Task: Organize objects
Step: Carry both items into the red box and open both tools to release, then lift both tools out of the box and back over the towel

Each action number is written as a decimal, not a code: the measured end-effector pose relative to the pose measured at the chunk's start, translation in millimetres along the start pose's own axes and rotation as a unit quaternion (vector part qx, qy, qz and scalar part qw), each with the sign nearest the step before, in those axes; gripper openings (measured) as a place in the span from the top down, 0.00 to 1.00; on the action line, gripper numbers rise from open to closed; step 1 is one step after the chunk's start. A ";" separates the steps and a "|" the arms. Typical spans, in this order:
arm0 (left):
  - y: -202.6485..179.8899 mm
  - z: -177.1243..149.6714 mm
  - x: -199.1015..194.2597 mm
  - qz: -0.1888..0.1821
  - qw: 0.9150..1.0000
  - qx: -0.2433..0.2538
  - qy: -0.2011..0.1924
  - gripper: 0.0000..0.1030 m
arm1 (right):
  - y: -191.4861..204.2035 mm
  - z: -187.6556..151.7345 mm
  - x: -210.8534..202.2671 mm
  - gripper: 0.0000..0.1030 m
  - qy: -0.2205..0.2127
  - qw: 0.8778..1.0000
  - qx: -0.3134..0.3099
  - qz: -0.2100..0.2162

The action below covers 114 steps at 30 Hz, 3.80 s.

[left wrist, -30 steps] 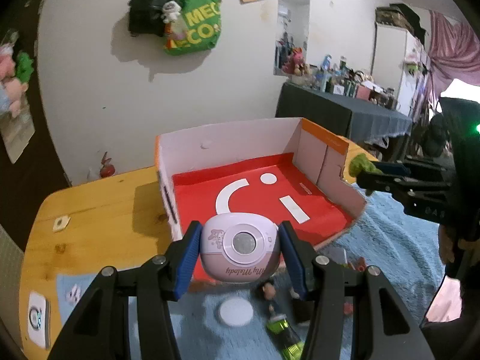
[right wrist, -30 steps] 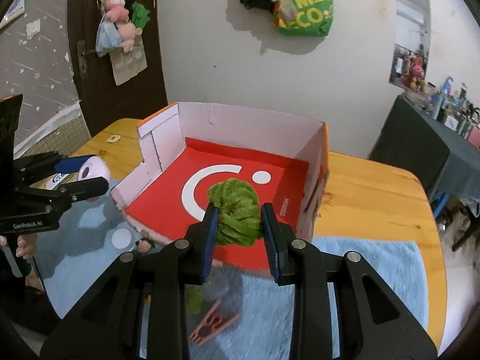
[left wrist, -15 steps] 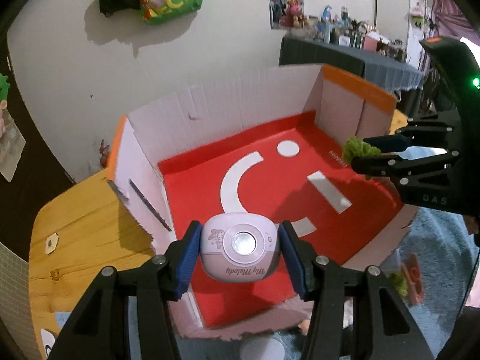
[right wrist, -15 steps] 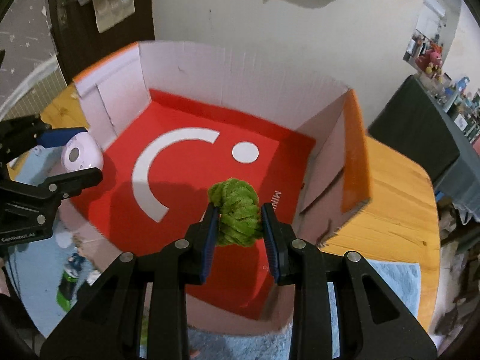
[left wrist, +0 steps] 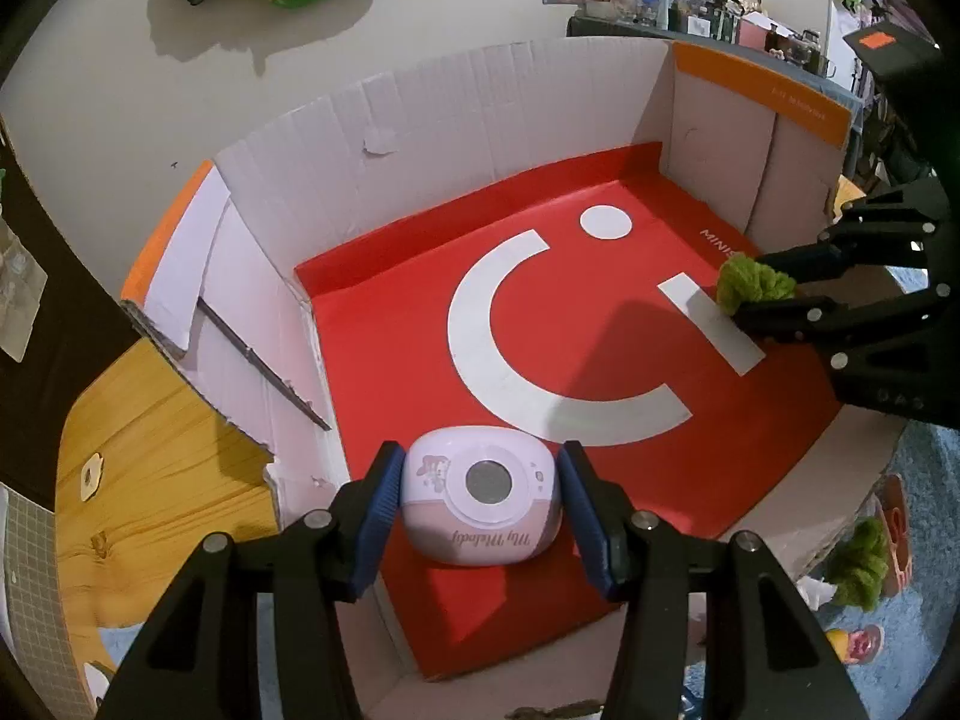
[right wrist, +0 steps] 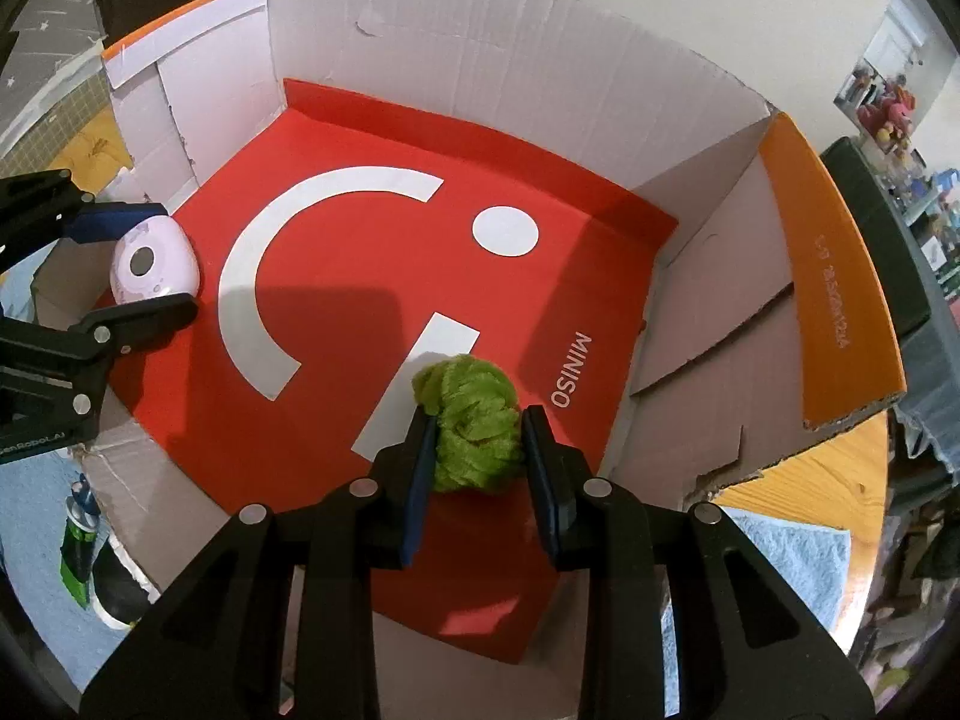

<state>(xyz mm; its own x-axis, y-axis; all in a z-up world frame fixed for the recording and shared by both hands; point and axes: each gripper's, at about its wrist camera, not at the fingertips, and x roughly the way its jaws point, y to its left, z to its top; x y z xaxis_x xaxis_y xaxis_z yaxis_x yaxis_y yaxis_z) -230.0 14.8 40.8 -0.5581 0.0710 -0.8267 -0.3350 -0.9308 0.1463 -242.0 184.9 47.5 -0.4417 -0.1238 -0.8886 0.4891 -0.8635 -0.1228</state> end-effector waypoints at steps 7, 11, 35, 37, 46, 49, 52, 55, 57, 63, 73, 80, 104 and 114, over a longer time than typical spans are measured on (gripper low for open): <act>1.8 -1.4 2.5 0.002 1.000 0.007 0.009 0.46 | -4.0 -4.3 -0.3 0.73 0.003 1.000 0.003 0.005; 5.8 -3.9 0.5 -0.005 1.000 0.003 0.008 0.46 | -5.3 -7.4 -1.0 0.73 0.002 1.000 0.002 0.005; 4.7 -1.4 -6.5 -0.019 1.000 -0.004 -0.014 0.25 | -8.3 -22.3 -18.7 0.29 -0.020 1.000 -0.006 -0.006; 6.6 -1.4 -9.1 -0.021 1.000 -0.009 -0.015 0.25 | -3.6 -15.9 -23.5 0.29 -0.021 1.000 -0.006 -0.006; 12.8 -2.0 -19.6 -0.025 0.999 -0.028 -0.026 0.24 | 3.6 -10.8 -21.9 0.29 -0.031 1.000 0.004 0.002; 14.4 -1.3 -24.1 -0.029 0.998 -0.042 -0.034 0.24 | 3.2 -4.9 -26.0 0.28 -0.041 0.999 0.011 0.005; 17.1 -2.5 -35.4 -0.029 0.997 -0.053 -0.050 0.24 | -0.2 -5.1 -35.5 0.28 -0.055 0.998 0.019 0.002; 19.4 -2.2 -47.2 -0.028 0.995 -0.064 -0.066 0.24 | -0.6 -5.9 -46.4 0.26 -0.072 0.997 0.028 0.005; 21.5 -2.2 -58.2 -0.031 0.993 -0.076 -0.081 0.22 | -1.7 -6.4 -53.4 0.25 -0.084 0.996 0.034 0.005; 27.8 -4.2 -92.7 -0.032 0.986 -0.103 -0.127 0.11 | -3.1 -11.0 -84.3 0.25 -0.128 0.991 0.049 -0.003; 22.9 -20.6 -142.8 -0.009 0.976 -0.125 -0.178 0.00 | -1.0 -28.7 -147.8 0.12 -0.208 0.975 0.077 -0.008; 17.7 -40.3 -169.3 0.005 0.969 -0.148 -0.198 0.00 | 8.0 -50.7 -179.3 0.05 -0.255 0.962 0.094 -0.026; -36.8 -139.7 -158.3 0.068 0.952 -0.190 -0.228 0.00 | 50.7 -153.6 -158.7 0.01 -0.290 0.945 0.141 -0.056; -59.4 -171.7 -143.6 0.080 0.956 -0.190 -0.211 0.00 | 69.2 -181.5 -130.0 0.01 -0.267 0.950 0.157 -0.048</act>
<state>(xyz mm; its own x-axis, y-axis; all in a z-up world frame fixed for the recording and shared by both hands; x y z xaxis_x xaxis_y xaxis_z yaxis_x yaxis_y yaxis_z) 0.4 -1.7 57.5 -0.8620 -0.0202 -0.5065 0.0355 -0.9992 -0.0206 -14.2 229.9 74.3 -0.8318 -0.1949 -0.5197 0.2160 -0.9762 0.0204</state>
